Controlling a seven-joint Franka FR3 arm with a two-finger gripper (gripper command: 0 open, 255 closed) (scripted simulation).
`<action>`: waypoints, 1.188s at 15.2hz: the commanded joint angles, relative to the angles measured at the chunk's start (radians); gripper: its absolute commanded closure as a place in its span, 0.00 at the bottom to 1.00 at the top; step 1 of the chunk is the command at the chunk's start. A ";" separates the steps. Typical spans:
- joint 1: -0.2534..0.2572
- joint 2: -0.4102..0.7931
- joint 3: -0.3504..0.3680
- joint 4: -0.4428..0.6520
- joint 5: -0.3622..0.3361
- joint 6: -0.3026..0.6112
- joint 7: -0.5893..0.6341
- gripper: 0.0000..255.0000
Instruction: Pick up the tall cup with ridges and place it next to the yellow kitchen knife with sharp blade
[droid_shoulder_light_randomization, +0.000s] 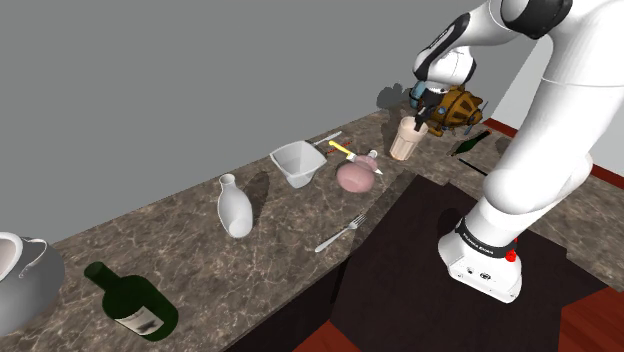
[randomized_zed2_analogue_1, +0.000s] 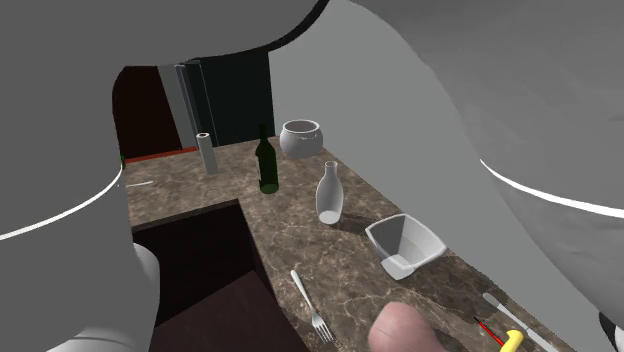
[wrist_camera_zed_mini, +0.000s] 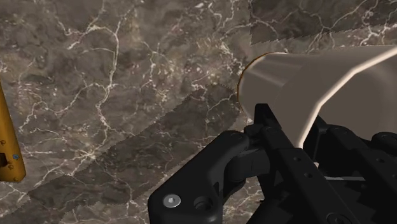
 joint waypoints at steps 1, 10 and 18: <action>-0.006 0.022 0.008 -0.003 0.020 0.022 -0.015 1.00; -0.038 0.121 0.053 -0.002 0.106 0.106 -0.079 1.00; -0.038 0.121 0.053 -0.002 0.106 0.106 -0.079 0.00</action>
